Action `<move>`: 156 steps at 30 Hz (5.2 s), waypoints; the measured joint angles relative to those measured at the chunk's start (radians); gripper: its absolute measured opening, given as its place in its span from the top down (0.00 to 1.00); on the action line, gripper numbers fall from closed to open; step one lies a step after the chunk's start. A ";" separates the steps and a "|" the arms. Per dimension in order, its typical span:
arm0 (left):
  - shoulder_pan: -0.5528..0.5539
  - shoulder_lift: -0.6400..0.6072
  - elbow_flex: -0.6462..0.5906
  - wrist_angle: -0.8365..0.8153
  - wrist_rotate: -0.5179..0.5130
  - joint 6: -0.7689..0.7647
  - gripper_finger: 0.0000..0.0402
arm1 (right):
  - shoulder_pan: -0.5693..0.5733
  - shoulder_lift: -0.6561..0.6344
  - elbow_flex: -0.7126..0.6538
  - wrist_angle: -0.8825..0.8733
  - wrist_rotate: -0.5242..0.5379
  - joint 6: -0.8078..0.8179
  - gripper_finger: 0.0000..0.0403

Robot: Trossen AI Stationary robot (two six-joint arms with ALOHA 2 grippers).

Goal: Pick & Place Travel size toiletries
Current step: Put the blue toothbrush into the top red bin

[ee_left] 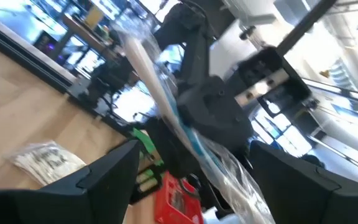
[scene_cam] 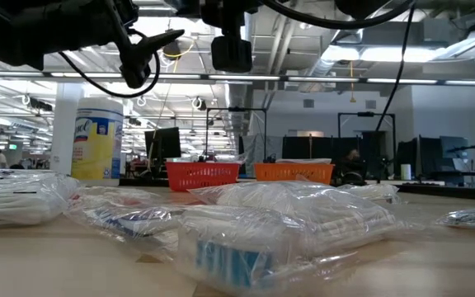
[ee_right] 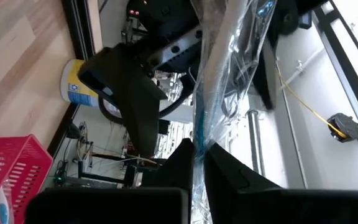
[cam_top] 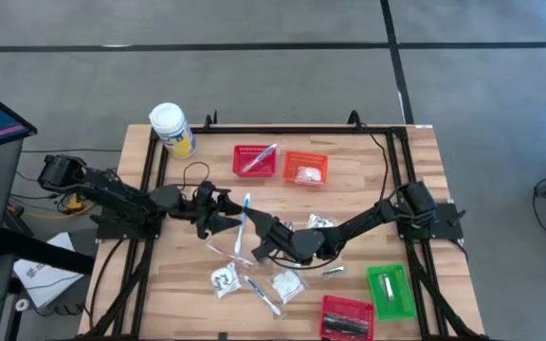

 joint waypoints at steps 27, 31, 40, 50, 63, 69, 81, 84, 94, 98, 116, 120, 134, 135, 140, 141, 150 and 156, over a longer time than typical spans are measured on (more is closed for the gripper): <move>0.000 0.038 0.002 0.013 0.005 -0.011 0.82 | -0.018 0.000 -0.001 -0.027 0.005 0.047 0.95; 0.001 0.039 0.000 0.004 0.003 -0.031 0.96 | -0.028 0.000 -0.001 -0.024 0.004 0.047 0.91; 0.007 0.039 0.000 0.005 -0.002 -0.017 0.98 | -0.045 -0.002 0.001 -0.019 -0.001 0.135 0.82; 0.009 0.038 0.000 0.022 0.006 0.025 0.98 | -0.046 -0.002 0.001 0.044 0.038 0.212 0.81; -0.020 -0.018 0.002 0.050 0.050 0.096 0.99 | -0.057 -0.001 0.000 0.133 0.113 0.228 0.81; -0.020 -0.025 0.001 0.054 0.040 0.126 0.99 | -0.061 -0.011 0.000 0.290 0.162 0.241 0.81; 0.002 -0.029 0.001 0.061 0.027 0.154 0.99 | -0.031 -0.171 -0.164 0.195 0.074 0.451 0.81; 0.009 -0.029 0.001 0.060 0.026 0.154 0.99 | -0.032 -0.228 -0.193 0.037 0.004 0.609 0.81; 0.013 -0.029 0.001 0.059 0.028 0.168 0.99 | -0.101 -0.392 -0.205 -0.394 -0.221 1.055 0.81; 0.013 -0.029 0.001 0.058 0.029 0.171 0.99 | -0.124 -0.417 -0.205 -0.461 -0.272 1.143 0.81; 0.013 -0.029 0.000 0.054 0.026 0.179 0.99 | -0.194 -0.511 -0.204 -0.601 -0.611 1.432 0.81; 0.013 -0.029 0.000 0.053 0.025 0.190 0.99 | -0.227 -0.539 -0.204 -0.663 -0.661 1.496 0.81; 0.013 -0.029 0.000 0.047 0.018 0.205 0.99 | -0.359 -0.588 -0.208 -0.818 -0.958 1.730 0.81; 0.013 -0.029 0.000 0.046 0.017 0.205 0.99 | -0.367 -0.588 -0.208 -0.835 -0.971 1.742 0.81; 0.013 -0.029 0.000 0.041 0.017 0.205 0.99 | -0.413 -0.587 -0.208 -0.911 -0.977 1.781 0.81; 0.013 -0.029 0.000 0.040 0.017 0.205 0.99 | -0.423 -0.587 -0.208 -0.927 -0.977 1.788 0.81; 0.012 -0.029 0.000 0.010 -0.014 0.213 0.99 | -0.474 -0.669 -0.212 -1.046 -0.977 1.845 0.81; 0.013 -0.029 0.007 -0.060 -0.142 0.228 0.99 | -0.484 -0.784 -0.322 -0.948 -0.977 1.880 0.81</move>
